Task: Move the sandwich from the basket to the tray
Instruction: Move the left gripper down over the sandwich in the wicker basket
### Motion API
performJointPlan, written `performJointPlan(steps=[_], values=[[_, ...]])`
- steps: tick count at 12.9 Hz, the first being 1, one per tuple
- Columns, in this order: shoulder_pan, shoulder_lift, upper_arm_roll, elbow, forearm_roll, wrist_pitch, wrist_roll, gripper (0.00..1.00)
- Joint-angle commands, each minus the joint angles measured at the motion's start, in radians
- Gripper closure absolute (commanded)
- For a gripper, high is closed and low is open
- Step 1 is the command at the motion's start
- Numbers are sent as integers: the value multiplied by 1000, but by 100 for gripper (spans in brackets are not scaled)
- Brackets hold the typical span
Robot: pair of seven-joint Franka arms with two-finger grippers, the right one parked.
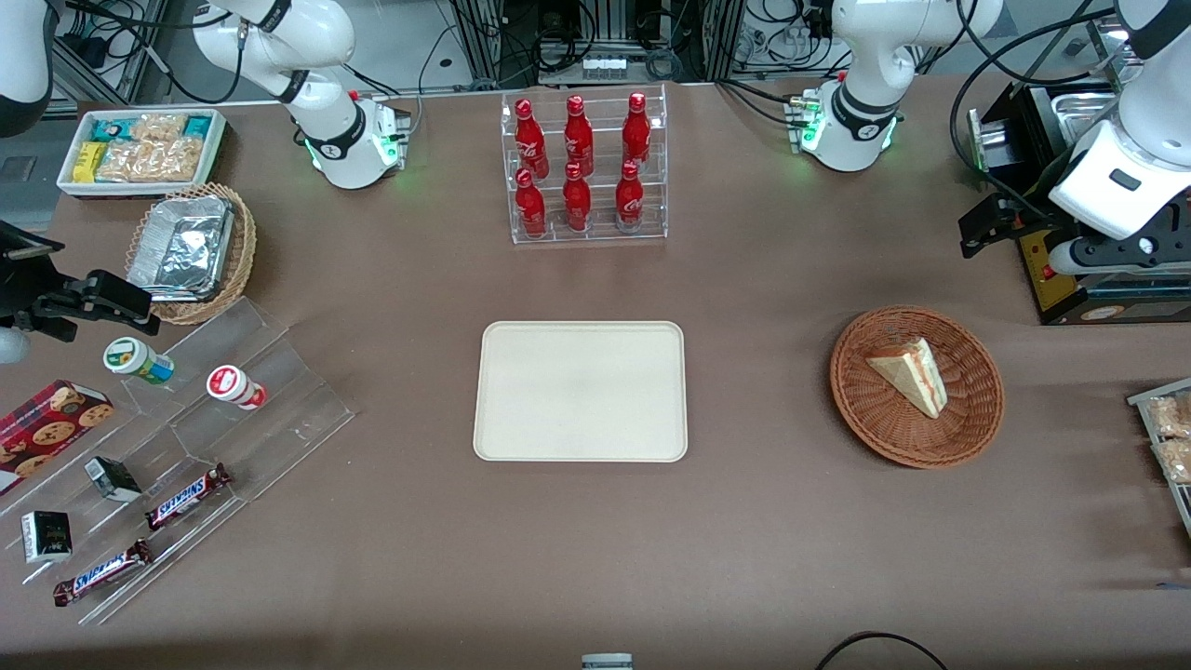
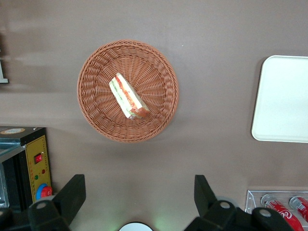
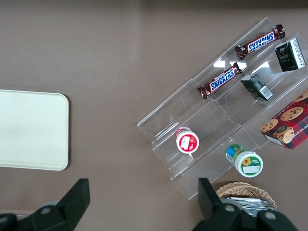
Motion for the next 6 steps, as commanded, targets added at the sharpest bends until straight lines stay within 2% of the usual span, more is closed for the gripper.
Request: performJointPlan(steps=[1, 6], values=[[-15, -7, 4, 9, 18, -12, -13, 0], [-18, 17, 10, 6, 19, -9, -13, 0]])
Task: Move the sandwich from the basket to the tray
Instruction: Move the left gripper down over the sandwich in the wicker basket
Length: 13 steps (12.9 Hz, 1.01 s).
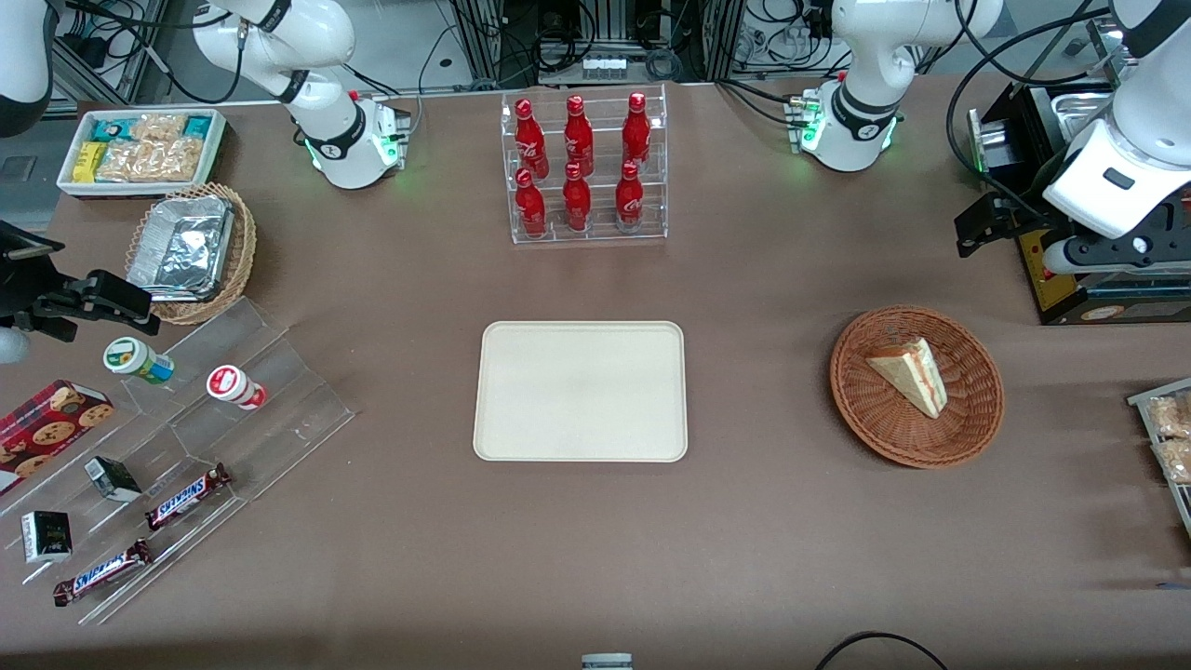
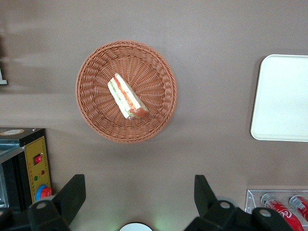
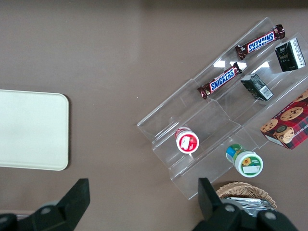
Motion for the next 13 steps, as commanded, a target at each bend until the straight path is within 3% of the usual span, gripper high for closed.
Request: performJointPlan(steps=[1, 7, 11, 13], values=[[-6, 21, 11, -8, 18, -7, -12, 0], [96, 169, 12, -15, 18, 33, -145, 0], [142, 269, 12, -44, 9, 155, -225, 0], [165, 277, 12, -134, -1, 267, -335, 0]])
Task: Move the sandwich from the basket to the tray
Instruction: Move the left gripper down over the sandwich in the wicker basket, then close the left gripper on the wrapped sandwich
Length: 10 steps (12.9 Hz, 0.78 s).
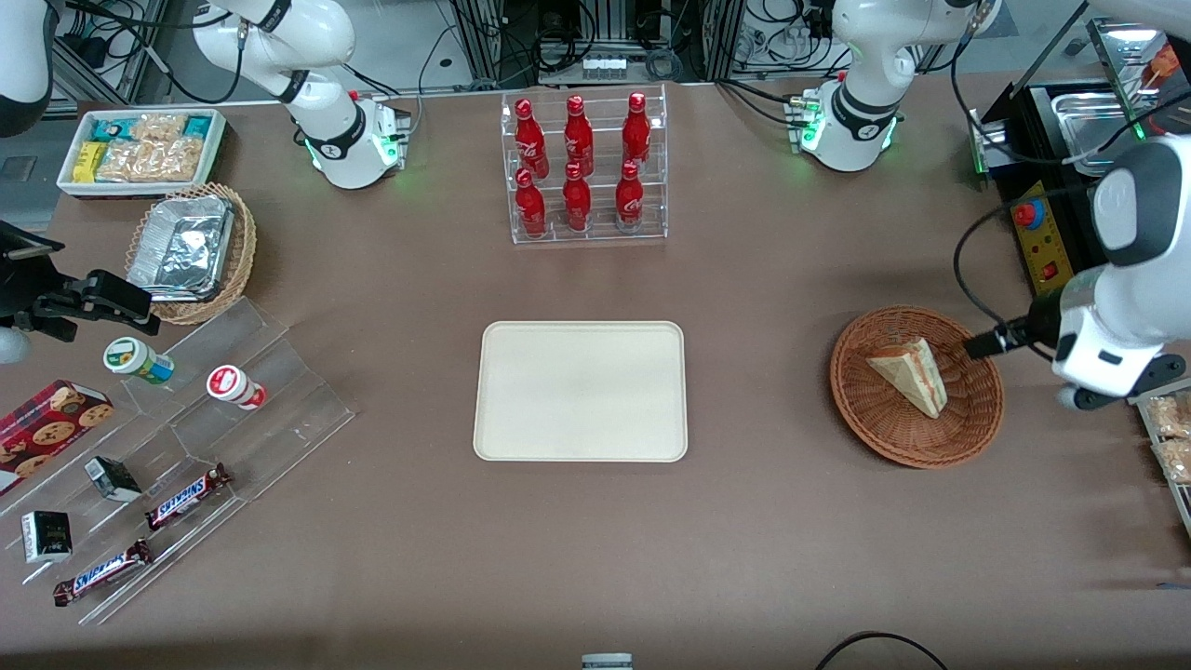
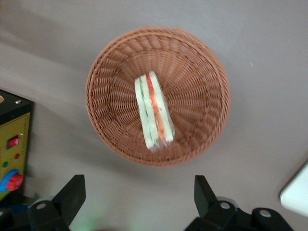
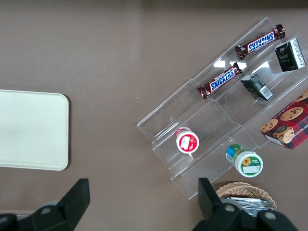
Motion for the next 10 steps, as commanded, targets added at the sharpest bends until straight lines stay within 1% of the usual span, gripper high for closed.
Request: performJointPlan(steps=[1, 4, 7, 10], values=[[30, -13, -10, -157, -4, 174, -115, 0], [29, -13, -10, -350, -5, 450, -277, 0], [30, -2, -10, -413, -8, 562, -305, 0], [12, 41, -10, -452, -19, 677, -411, 0]])
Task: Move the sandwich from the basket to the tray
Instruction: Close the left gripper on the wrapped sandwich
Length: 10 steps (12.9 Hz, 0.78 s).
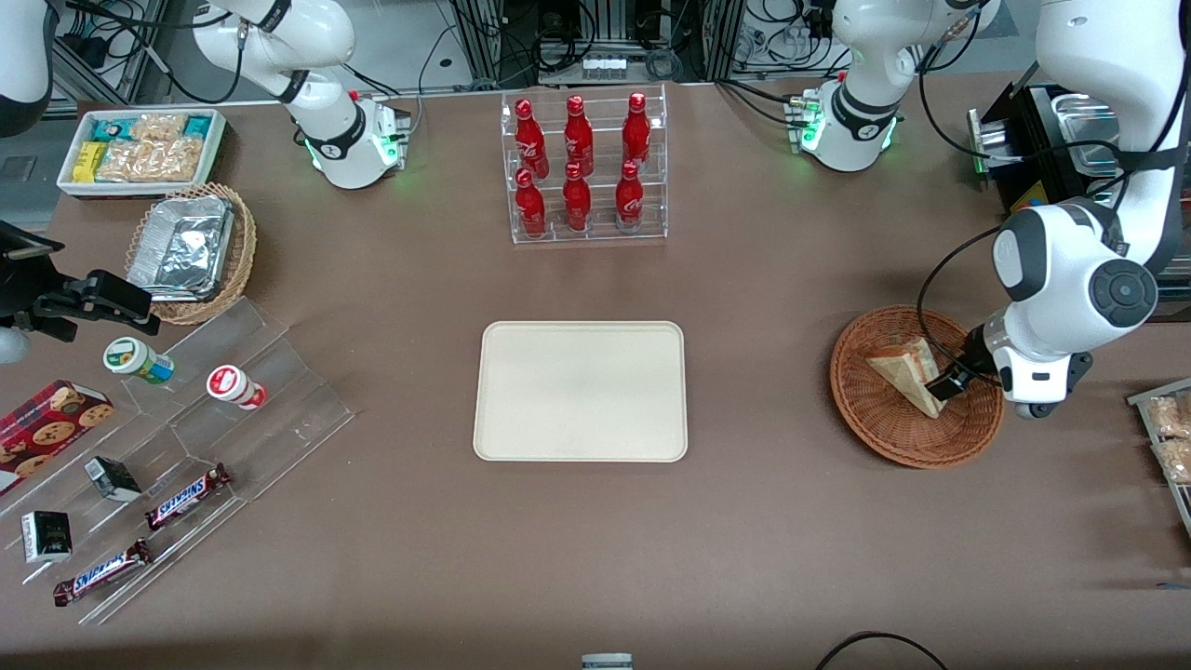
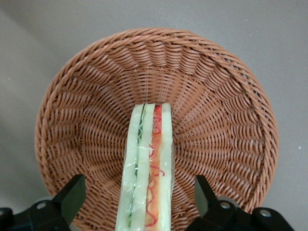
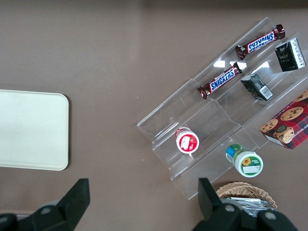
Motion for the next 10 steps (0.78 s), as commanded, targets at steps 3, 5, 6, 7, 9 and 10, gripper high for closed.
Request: performJointPlan(steps=[3, 5, 6, 7, 9, 10], values=[[-23, 46, -5, -84, -6, 132, -111, 0], [-26, 60, -5, -90, -4, 133, -134, 0], [-29, 69, -5, -90, -1, 133, -137, 1], [-26, 69, -5, -89, 1, 130, -136, 14], [-24, 57, -5, -81, 10, 83, -119, 50], [-27, 55, -8, -72, 13, 69, -119, 53]])
